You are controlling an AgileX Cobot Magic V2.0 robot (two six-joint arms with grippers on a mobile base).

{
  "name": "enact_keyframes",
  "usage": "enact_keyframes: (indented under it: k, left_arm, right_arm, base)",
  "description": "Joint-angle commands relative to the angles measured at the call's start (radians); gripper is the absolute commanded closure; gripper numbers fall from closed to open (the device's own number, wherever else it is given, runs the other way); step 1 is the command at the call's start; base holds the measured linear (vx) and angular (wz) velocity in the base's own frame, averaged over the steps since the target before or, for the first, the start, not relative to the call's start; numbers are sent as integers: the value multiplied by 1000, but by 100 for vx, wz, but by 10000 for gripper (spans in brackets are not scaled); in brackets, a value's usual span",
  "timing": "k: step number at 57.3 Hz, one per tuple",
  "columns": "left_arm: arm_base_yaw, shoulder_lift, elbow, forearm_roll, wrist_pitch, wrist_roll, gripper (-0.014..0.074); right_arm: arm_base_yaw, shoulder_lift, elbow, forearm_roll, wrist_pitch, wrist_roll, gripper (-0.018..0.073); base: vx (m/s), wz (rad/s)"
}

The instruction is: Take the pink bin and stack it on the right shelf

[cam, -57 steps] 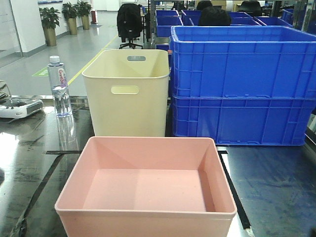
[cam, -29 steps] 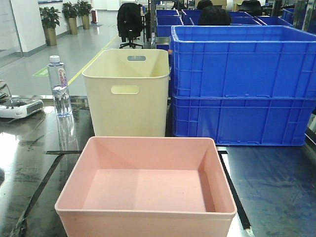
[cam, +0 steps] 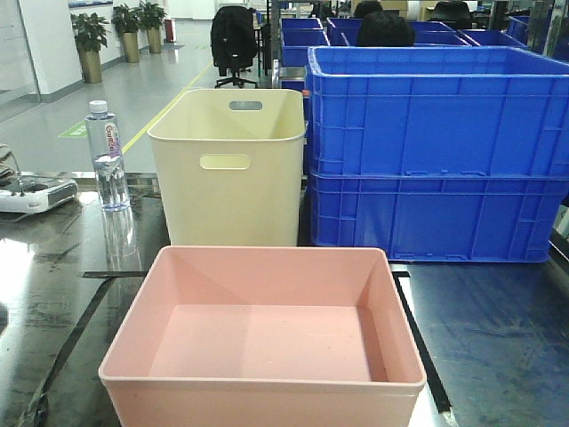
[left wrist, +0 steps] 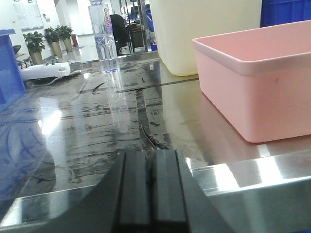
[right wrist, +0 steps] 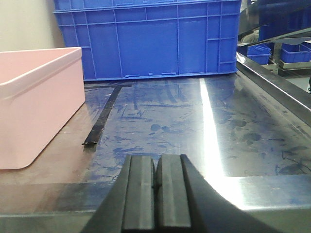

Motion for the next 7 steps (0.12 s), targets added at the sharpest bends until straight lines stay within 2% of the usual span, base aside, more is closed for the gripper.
enact_keyframes:
  k: [1, 7]
  left_arm:
    - [1, -6, 17, -2, -84, -8, 604]
    - [1, -6, 17, -2, -84, -8, 604]
  right_arm:
    - [0, -12, 0, -5, -90, -2, 568]
    - [0, -12, 0, -5, -90, -2, 568]
  base:
    - [0, 0]
    - [0, 0]
